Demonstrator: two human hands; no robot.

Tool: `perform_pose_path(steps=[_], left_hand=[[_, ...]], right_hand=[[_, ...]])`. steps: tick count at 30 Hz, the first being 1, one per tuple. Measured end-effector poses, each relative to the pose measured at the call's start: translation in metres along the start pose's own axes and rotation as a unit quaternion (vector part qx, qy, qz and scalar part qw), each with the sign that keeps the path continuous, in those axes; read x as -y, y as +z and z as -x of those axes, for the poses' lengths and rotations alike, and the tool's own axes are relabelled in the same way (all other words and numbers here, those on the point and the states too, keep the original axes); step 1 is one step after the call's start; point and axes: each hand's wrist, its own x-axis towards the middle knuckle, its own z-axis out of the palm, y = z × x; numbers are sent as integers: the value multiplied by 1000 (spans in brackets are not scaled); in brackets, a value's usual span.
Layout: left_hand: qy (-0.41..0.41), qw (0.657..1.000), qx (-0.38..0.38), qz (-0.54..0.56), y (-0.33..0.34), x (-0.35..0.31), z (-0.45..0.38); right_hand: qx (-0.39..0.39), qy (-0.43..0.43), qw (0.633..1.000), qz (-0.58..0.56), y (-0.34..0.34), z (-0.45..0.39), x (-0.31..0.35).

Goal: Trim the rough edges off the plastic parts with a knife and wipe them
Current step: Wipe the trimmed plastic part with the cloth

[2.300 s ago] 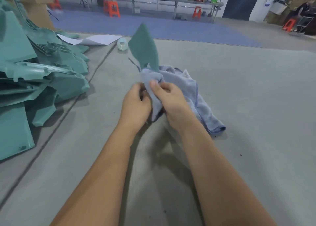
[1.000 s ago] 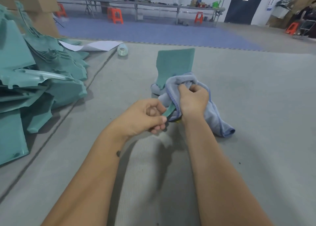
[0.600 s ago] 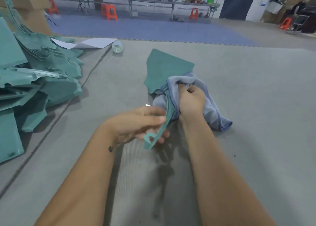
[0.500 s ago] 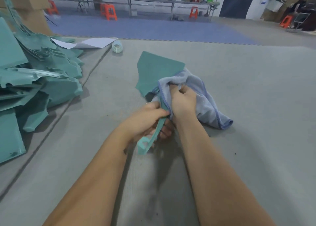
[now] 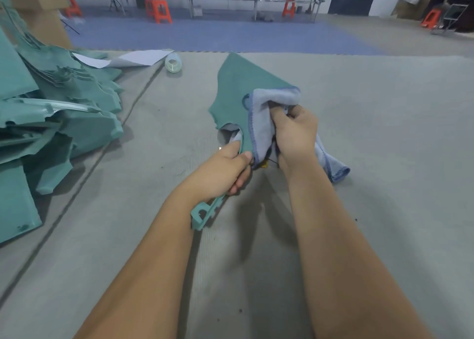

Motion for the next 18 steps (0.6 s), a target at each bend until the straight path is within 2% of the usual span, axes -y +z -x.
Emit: perform_pose_path(steps=[3,5,8,10,12,14,15,17,18], left_hand=[[-29,998,51,4,-6,0,1],[-41,997,58,22,-7,1,2],[-54,994,55,83,-11,4,2],[-71,991,43,104,-13,5,2],[-99,991,23,87,-12,4,-1],[-117,991,-8,61,-12,4,-3],[-123,990,-23,57,-10,1,-4],[-128,990,-53,31,-12,0,0],[-140,988,-68,-5,-4,-6,-3]], right_hand=[[-66,20,996,-56,-7,-10,-6],[-104,29,990,-87,-7,-14,-9],[-181,40,963,-195,-8,-18,-8],[-209,-17,964,-162,-9,-16,-4],[-225,-137,964,-39,-5,-8,-1],[-179,-263,948,18,7,8,7],[-122,-301,945,30,14,16,11],[58,-292,951,85,26,27,14],[171,-243,944,144,30,33,14]])
